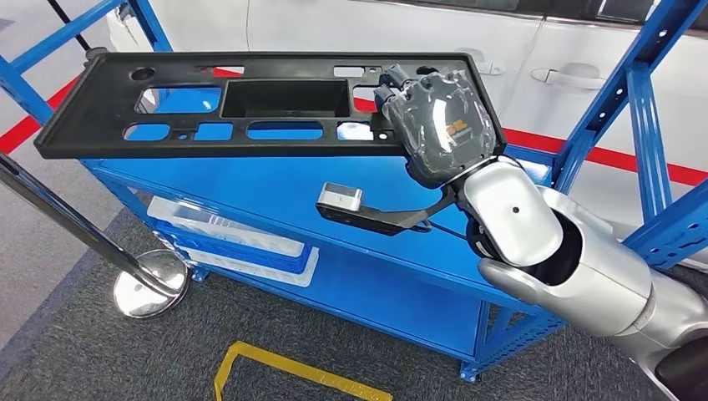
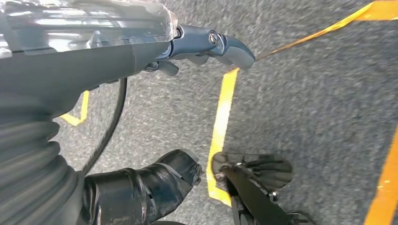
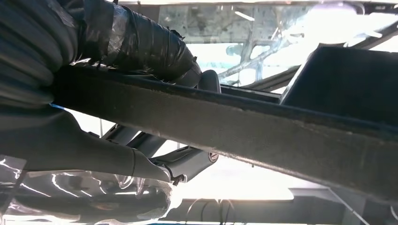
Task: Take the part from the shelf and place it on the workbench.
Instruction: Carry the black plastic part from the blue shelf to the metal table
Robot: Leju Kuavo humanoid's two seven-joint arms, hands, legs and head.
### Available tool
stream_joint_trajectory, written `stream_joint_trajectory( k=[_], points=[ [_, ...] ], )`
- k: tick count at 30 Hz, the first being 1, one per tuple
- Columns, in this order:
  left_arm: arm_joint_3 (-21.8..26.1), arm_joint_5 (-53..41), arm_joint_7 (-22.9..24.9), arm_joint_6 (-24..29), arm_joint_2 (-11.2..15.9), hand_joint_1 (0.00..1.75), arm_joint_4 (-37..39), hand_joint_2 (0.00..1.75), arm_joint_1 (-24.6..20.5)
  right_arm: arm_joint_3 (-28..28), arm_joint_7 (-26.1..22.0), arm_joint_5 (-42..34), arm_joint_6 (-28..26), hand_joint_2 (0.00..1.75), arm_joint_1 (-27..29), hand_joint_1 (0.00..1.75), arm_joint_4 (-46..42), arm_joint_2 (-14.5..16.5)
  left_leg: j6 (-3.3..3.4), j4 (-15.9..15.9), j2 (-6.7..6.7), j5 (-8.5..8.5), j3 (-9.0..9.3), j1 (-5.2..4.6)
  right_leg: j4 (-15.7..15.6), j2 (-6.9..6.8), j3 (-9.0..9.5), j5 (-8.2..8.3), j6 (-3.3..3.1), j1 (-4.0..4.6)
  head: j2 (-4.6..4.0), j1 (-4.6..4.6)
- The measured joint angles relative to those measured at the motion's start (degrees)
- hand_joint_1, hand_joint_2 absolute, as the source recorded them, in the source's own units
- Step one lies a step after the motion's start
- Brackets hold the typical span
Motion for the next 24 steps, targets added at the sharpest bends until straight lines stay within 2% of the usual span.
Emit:
stream_joint_trajectory(
  k=[1,3,4,5,8,9,10,11,13,14,15,16,17,18,19,20,21,22,24],
  points=[
    [0.0,-0.01,0.04,0.0,-0.01,0.0,0.0,1.75,0.01,0.0,0.0,0.0,0.05,1.75,0.18,1.75,-0.02,0.0,0.2,-1.34,0.0,0.6,1.39,-0.04,0.01,0.02,-0.49,0.41,0.02,0.1,0.0,0.01],
    [0.0,-0.03,0.11,0.01,0.01,0.0,0.0,1.75,-0.11,-0.02,0.0,0.04,0.08,1.75,0.35,1.75,-0.1,0.0,0.81,-9.1,0.0,2.93,6.67,-0.24,0.0,0.02,-1.28,1.27,0.17,0.21,0.0,0.01],
    [0.0,-0.07,0.14,0.02,0.02,0.0,0.0,1.75,-0.2,-0.05,-0.01,0.09,0.09,1.75,0.35,1.75,-0.16,-0.01,1.08,-12.71,0.0,3.97,8.81,-0.47,-0.09,0.0,-1.49,1.71,0.38,0.24,0.0,0.05],
    [-0.01,-0.15,0.17,0.03,0.04,0.0,0.0,1.75,-0.31,-0.1,0.0,0.16,0.1,1.75,0.33,1.75,-0.21,-0.02,1.3,-15.14,-0.03,4.63,10.13,-0.7,-0.25,-0.05,-1.6,2.15,0.68,0.23,0.01,0.0],
    [-0.04,-0.36,0.35,0.14,0.08,0.0,0.0,1.75,-0.41,-0.23,-0.01,0.37,0.14,1.75,0.34,1.75,-0.3,-0.05,1.91,-16.25,-0.12,6.01,9.99,-1.05,-1.14,-0.14,-1.55,3.57,1.79,0.19,0.01,-0.1],
    [-0.04,-0.36,0.43,0.22,0.08,0.0,0.0,1.75,-0.38,-0.24,-0.02,0.42,0.17,1.75,0.37,1.75,-0.31,-0.09,2.21,-16.56,0.04,6.72,9.82,-0.93,-1.11,-0.12,-1.7,3.35,2.09,0.17,0.01,-0.07],
    [-0.04,-0.36,0.5,0.28,0.08,0.0,0.0,1.75,-0.36,-0.25,-0.03,0.45,0.21,1.75,0.38,1.75,-0.32,-0.13,2.58,-16.88,0.21,7.49,9.52,-0.8,-0.37,-0.11,-2.06,2.12,2.34,0.18,0.01,-0.04],
    [-0.04,-0.36,0.56,0.33,0.08,0.0,0.0,1.75,-0.35,-0.27,-0.03,0.51,0.25,1.75,0.4,1.75,-0.32,-0.19,2.93,-17.16,0.42,8.29,9.05,-0.65,1.56,-0.11,-2.72,-0.23,2.56,0.19,0.0,0.03],
    [-0.04,-0.36,0.61,0.39,0.08,0.0,0.0,1.75,-0.36,-0.28,-0.06,0.57,0.33,1.75,0.53,1.75,-0.33,-0.27,3.38,-17.23,0.65,9.58,7.59,-0.63,8.51,-0.16,-4.42,-6.37,2.84,0.11,0.0,0.11],
    [-0.04,-0.36,0.61,0.39,0.08,0.0,0.0,1.75,-0.37,-0.28,-0.08,0.61,0.35,1.75,0.65,1.75,-0.34,-0.3,3.42,-17.16,0.71,10.15,6.77,-0.64,12.1,-0.17,-5.02,-8.3,2.97,0.11,0.0,0.12],
    [-0.04,-0.35,0.62,0.39,0.08,0.0,0.0,1.75,-0.37,-0.28,-0.1,0.62,0.37,1.75,0.79,1.75,-0.34,-0.3,3.37,-17.07,0.73,10.71,5.95,-0.65,14.45,-0.17,-4.93,-8.82,3.06,0.1,0.0,0.12],
    [-0.04,-0.34,0.62,0.39,0.08,0.0,0.0,1.75,-0.36,-0.28,-0.13,0.63,0.4,1.75,0.92,1.75,-0.34,-0.3,3.29,-16.96,0.74,11.24,5.14,-0.66,14.89,-0.17,-3.89,-8.11,3.08,0.09,0.0,0.13],
    [-0.04,-0.34,0.63,0.39,0.08,0.0,0.0,1.75,-0.35,-0.28,-0.15,0.63,0.43,1.75,1.01,1.75,-0.34,-0.31,3.14,-16.8,0.72,11.72,4.39,-0.66,13.23,-0.17,-1.78,-6.78,3.0,0.1,0.0,0.14],
    [-0.04,-0.34,0.64,0.39,0.07,0.0,0.0,1.75,-0.35,-0.28,-0.17,0.64,0.45,1.75,1.06,1.75,-0.34,-0.3,2.96,-16.57,0.69,12.13,3.74,-0.66,9.8,-0.17,1.28,-5.68,2.78,0.14,0.0,0.15],
    [-0.04,-0.33,0.65,0.39,0.05,0.0,0.0,1.75,-0.35,-0.28,-0.21,0.65,0.49,1.75,1.03,1.75,-0.36,-0.3,2.74,-16.27,0.64,12.45,3.15,-0.73,5.53,-0.16,4.52,-5.45,2.52,0.29,0.0,0.15],
    [-0.04,-0.32,0.68,0.39,0.03,0.0,0.0,1.75,-0.35,-0.3,-0.27,0.65,0.52,1.75,1.02,1.75,-0.39,-0.29,2.45,-16.08,0.59,12.8,2.77,-0.77,2.06,-0.16,6.99,-5.65,2.26,0.45,0.0,0.11],
    [-0.04,-0.28,0.72,0.39,0.01,0.0,0.0,1.75,-0.34,-0.31,-0.34,0.66,0.56,1.75,0.98,1.75,-0.43,-0.3,2.14,-15.98,0.57,13.17,2.56,-0.79,-0.3,-0.15,8.48,-6.04,2.04,0.63,0.0,0.14],
    [-0.04,-0.24,0.75,0.38,-0.01,0.0,0.0,1.75,-0.34,-0.33,-0.42,0.66,0.62,1.75,0.94,1.75,-0.45,-0.3,1.8,-16.02,0.55,13.62,2.39,-0.79,-1.34,-0.15,8.86,-6.23,1.89,0.82,0.0,0.14],
    [-0.05,-0.07,0.79,0.37,0.03,0.0,0.03,1.75,-0.26,-0.35,-0.57,0.64,0.73,1.75,0.95,1.75,-0.45,-0.31,1.11,-16.15,0.44,14.0,2.01,-0.74,-1.82,-0.24,8.2,-5.22,1.26,0.59,0.0,0.24]
  ],
)
